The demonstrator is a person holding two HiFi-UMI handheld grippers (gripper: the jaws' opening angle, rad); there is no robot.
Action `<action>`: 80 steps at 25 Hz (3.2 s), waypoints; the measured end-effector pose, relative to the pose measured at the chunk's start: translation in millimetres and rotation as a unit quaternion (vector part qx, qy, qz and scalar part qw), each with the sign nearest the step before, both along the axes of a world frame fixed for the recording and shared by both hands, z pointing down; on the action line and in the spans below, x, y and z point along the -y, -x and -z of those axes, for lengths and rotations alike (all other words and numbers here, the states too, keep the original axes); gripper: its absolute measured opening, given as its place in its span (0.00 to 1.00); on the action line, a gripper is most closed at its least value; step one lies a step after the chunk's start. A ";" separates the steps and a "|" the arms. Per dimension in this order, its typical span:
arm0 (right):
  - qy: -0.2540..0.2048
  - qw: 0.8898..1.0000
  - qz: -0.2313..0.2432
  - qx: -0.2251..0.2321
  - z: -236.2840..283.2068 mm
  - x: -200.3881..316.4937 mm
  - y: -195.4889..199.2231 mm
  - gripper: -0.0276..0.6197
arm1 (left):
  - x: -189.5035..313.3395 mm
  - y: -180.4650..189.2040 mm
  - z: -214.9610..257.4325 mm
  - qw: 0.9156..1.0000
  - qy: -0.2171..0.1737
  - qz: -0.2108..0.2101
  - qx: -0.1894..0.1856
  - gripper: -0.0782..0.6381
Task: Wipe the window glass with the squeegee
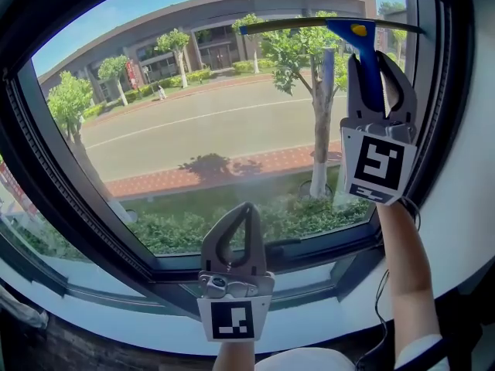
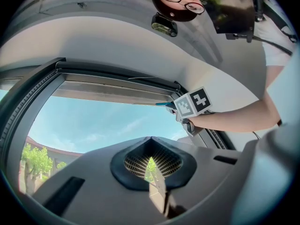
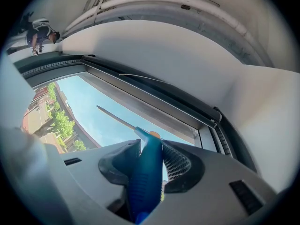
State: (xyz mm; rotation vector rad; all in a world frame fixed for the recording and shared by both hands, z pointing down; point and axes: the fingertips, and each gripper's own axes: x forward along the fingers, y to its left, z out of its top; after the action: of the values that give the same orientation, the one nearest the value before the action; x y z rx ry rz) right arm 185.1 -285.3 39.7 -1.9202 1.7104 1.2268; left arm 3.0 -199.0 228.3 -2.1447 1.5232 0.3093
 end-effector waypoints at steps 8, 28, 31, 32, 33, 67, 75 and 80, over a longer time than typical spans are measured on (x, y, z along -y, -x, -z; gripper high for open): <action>0.010 1.000 -0.003 -0.003 0.7 -1.4 -3.3 0.27 | -2.1 -7.1 12.4 1.000 0.005 -0.003 0.001 0.11; 0.040 0.999 -0.006 -0.004 -33.2 3.0 -2.8 0.27 | -1.9 -7.1 13.6 1.000 0.009 -0.004 0.006 0.11; 0.045 0.999 -0.005 -0.002 -38.3 3.4 -3.3 0.27 | -1.6 -9.3 15.6 1.000 0.005 -0.005 0.007 0.11; 0.046 0.999 -0.005 -0.002 -39.6 3.1 -3.3 0.27 | -1.8 -9.9 16.0 1.000 0.006 -0.005 0.007 0.11; 0.048 0.999 -0.006 -0.003 -40.9 2.2 -3.5 0.27 | -2.4 -10.4 16.4 1.000 0.008 -0.005 0.008 0.11; 0.103 0.994 -0.017 -0.025 -116.9 -3.4 -2.1 0.27 | 0.0 -14.7 9.3 0.999 0.023 -0.014 0.017 0.11; 0.126 0.991 -0.022 -0.030 -131.3 -3.2 1.9 0.27 | 0.8 -14.0 9.6 0.999 0.034 -0.015 0.023 0.11; 0.135 0.990 -0.022 -0.028 -144.5 -11.9 -1.0 0.27 | -6.5 -19.3 3.4 0.999 0.038 -0.014 0.027 0.11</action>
State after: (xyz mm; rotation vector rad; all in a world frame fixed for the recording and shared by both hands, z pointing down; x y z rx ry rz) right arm 186.1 -273.5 184.2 -2.1015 1.9612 1.1216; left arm 22.3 -192.5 224.8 -2.2165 1.4974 0.2046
